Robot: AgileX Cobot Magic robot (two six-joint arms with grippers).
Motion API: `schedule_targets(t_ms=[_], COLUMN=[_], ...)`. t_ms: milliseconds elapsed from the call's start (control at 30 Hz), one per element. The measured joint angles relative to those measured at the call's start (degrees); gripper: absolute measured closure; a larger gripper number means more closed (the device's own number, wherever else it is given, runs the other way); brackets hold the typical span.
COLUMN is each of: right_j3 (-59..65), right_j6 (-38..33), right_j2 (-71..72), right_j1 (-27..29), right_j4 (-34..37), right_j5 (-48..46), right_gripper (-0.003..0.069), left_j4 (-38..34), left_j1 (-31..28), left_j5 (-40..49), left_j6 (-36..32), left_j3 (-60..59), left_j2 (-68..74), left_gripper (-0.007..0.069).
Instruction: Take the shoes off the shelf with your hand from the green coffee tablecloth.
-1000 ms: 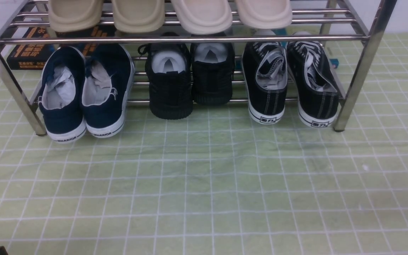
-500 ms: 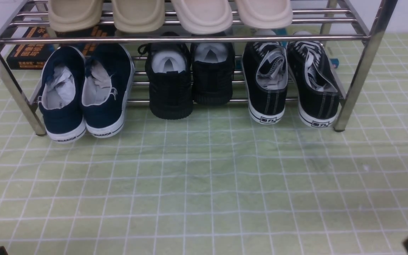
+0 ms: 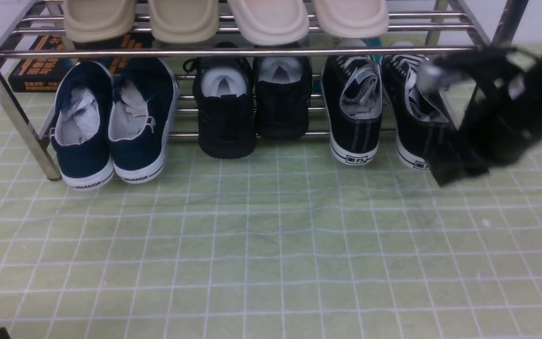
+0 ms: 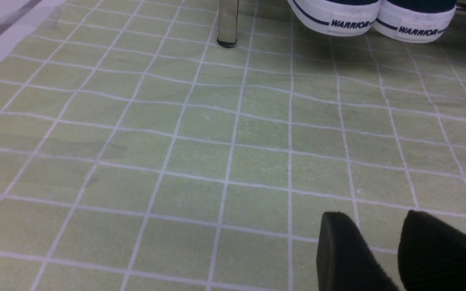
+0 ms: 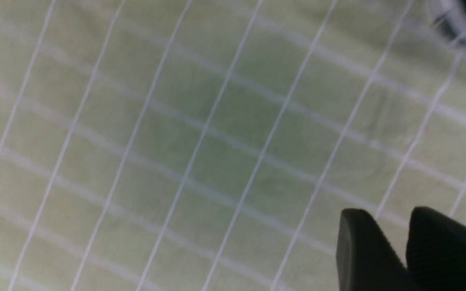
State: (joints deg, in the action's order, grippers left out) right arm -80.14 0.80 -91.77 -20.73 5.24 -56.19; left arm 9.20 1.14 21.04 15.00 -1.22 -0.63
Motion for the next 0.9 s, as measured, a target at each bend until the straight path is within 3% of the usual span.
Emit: schedule_targets(t_ms=[200,433,633,900], right_j3=[-11.4,-14.0,-14.0,-14.1], right_j6=[6.3,6.9,7.0,7.0], right_j2=[-7.8,-14.3,-17.8,-20.3], right_j1=[-1.0,-1.0,-1.0,-1.0], right_j4=[-6.0,-9.4,-12.1,-14.9], right_j5=[1.7,7.7,11.5,12.2], right_gripper=[0.0316,0.0299,0.0311,0.0425], left_j4=[0.0,0.0,0.0,0.0], left_j1=[0.0,0.0,0.0,0.0], left_j5=[0.0,0.0,0.0,0.0], left_j6=[0.0,0.0,0.0,0.0], left_j3=[0.0,0.0,0.0,0.0], left_j2=[0.0,0.0,0.0,0.0], left_gripper=[0.0383,0.0383,0.0383,0.0383])
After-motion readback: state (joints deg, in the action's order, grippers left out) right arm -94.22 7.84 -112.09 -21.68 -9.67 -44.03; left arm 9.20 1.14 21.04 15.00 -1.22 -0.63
